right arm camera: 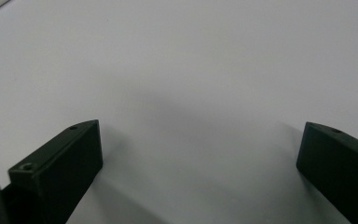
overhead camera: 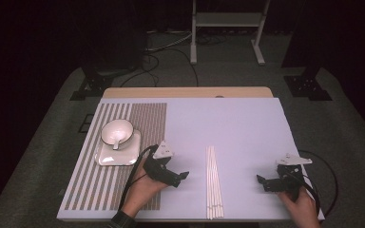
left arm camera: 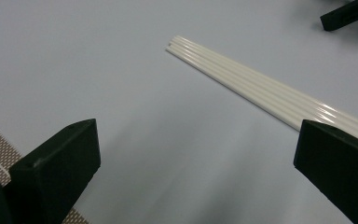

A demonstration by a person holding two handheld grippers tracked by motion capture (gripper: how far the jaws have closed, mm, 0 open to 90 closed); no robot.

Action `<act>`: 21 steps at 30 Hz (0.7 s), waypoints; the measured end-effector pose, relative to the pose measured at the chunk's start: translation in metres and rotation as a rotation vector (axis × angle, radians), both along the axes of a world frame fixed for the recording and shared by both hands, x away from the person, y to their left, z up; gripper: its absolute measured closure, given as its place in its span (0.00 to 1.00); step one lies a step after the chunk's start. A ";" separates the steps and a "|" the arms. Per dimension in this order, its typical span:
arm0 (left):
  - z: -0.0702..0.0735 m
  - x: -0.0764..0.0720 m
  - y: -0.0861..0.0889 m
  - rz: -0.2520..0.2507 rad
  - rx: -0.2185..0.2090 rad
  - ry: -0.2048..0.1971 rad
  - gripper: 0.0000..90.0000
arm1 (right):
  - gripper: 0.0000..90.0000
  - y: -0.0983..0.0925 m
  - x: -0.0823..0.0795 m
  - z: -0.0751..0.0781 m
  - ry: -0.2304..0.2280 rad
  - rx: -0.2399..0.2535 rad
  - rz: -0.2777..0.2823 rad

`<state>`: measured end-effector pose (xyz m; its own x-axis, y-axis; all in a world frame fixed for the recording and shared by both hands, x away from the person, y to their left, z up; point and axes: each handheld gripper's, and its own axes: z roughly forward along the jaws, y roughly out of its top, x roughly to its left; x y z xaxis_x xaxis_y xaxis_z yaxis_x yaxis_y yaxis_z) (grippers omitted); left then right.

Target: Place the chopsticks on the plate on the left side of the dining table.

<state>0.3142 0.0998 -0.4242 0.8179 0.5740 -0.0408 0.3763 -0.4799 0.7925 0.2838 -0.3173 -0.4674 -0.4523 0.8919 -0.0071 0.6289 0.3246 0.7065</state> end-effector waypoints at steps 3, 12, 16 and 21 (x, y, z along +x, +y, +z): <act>0.000 0.003 -0.002 -0.001 0.008 0.002 0.00 | 0.00 0.000 0.000 0.000 0.000 0.000 0.001; 0.003 0.009 -0.010 -0.002 0.001 0.002 0.00 | 0.00 0.000 0.000 0.000 -0.001 0.000 0.001; 0.003 0.012 -0.013 -0.005 0.006 0.004 0.00 | 0.00 0.000 0.000 0.000 0.000 0.000 0.001; 0.001 0.019 -0.019 0.001 0.001 0.008 0.00 | 0.00 0.000 0.000 0.000 -0.001 0.000 0.001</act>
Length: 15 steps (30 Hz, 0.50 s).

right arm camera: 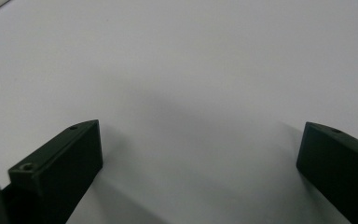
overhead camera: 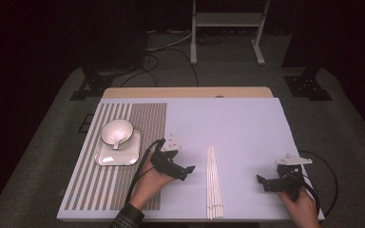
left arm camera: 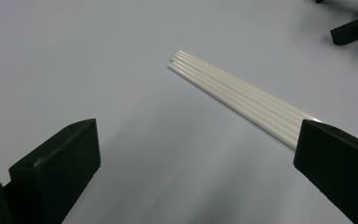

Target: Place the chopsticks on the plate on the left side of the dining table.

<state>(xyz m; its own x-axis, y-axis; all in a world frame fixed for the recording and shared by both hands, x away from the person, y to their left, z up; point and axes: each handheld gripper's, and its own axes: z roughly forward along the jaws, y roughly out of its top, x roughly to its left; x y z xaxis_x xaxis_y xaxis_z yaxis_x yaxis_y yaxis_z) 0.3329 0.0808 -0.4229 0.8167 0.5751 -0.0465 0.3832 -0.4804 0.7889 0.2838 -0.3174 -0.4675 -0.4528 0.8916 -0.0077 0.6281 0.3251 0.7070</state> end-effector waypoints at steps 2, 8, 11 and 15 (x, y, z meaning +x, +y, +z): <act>0.000 0.001 -0.002 0.000 0.004 0.002 0.00 | 0.00 0.000 0.000 0.000 0.000 0.000 0.000; -0.001 0.006 -0.008 -0.001 0.008 0.003 0.00 | 0.00 0.000 0.000 0.000 0.000 0.000 0.000; -0.002 0.009 -0.010 -0.002 0.014 0.005 0.00 | 0.00 0.000 0.000 0.000 0.000 0.000 0.000; -0.003 0.013 -0.015 -0.002 0.015 0.010 0.00 | 0.00 0.000 0.000 0.000 0.000 0.000 0.000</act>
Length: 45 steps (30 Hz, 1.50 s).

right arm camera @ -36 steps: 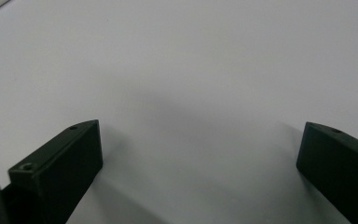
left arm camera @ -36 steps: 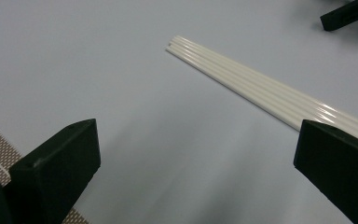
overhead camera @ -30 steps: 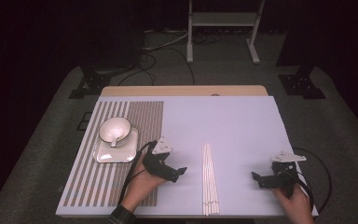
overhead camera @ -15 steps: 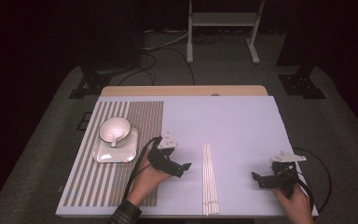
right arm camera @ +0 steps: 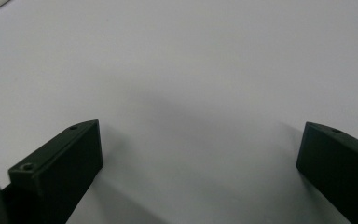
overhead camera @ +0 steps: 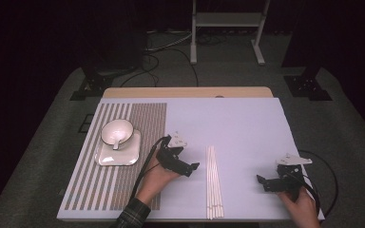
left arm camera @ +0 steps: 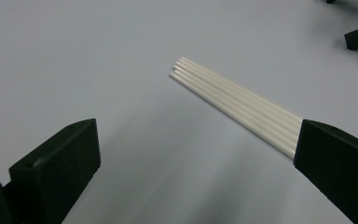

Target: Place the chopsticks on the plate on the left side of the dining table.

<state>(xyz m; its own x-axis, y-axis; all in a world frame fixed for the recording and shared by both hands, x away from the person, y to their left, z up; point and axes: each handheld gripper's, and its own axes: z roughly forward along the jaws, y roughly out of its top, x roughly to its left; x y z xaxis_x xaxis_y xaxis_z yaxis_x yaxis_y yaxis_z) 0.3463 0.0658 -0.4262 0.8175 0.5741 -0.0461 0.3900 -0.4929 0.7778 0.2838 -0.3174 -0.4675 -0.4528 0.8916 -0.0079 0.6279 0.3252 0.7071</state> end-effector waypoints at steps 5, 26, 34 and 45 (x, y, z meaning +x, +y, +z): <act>-0.002 0.006 -0.005 0.002 -0.004 0.003 0.00 | 0.00 0.000 0.000 0.000 0.000 0.000 0.000; -0.015 0.031 -0.029 0.018 -0.001 0.010 0.00 | 0.00 0.000 0.000 0.000 0.000 0.000 0.000; -0.022 0.040 -0.040 0.022 0.022 0.019 0.00 | 0.00 0.000 0.000 0.000 0.001 0.000 0.000; -0.032 0.046 -0.048 0.036 0.055 0.036 0.00 | 0.00 0.000 0.000 0.000 0.001 0.000 0.000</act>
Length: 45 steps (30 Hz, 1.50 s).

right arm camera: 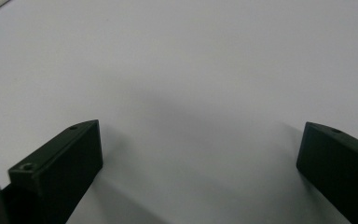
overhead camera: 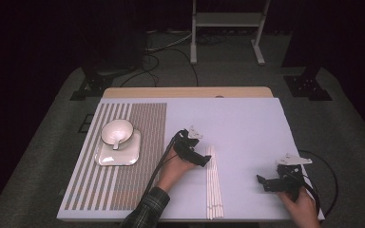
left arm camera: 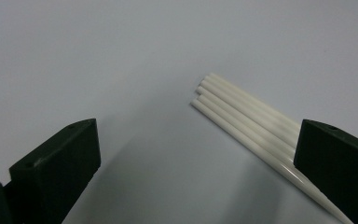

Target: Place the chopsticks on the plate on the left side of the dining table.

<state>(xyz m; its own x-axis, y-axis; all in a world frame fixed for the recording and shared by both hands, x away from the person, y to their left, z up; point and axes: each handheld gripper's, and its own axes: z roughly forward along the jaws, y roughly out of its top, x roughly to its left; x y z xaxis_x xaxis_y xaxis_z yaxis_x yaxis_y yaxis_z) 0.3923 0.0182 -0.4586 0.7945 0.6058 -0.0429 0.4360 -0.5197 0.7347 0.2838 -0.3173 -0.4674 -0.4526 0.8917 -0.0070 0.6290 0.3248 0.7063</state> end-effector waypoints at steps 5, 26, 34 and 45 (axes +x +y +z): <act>-0.004 0.002 -0.002 0.001 0.016 0.006 0.00 | 0.00 0.000 0.000 0.000 0.000 0.000 0.000; -0.003 0.000 -0.001 -0.003 0.030 0.002 0.00 | 0.00 0.000 0.000 0.000 -0.001 0.000 0.001; 0.006 -0.015 0.000 -0.024 0.012 0.004 0.00 | 0.00 0.000 0.000 0.000 0.000 0.000 0.000; 0.011 -0.037 0.009 -0.021 -0.008 0.030 0.00 | 0.00 0.000 0.000 0.000 -0.001 0.000 0.000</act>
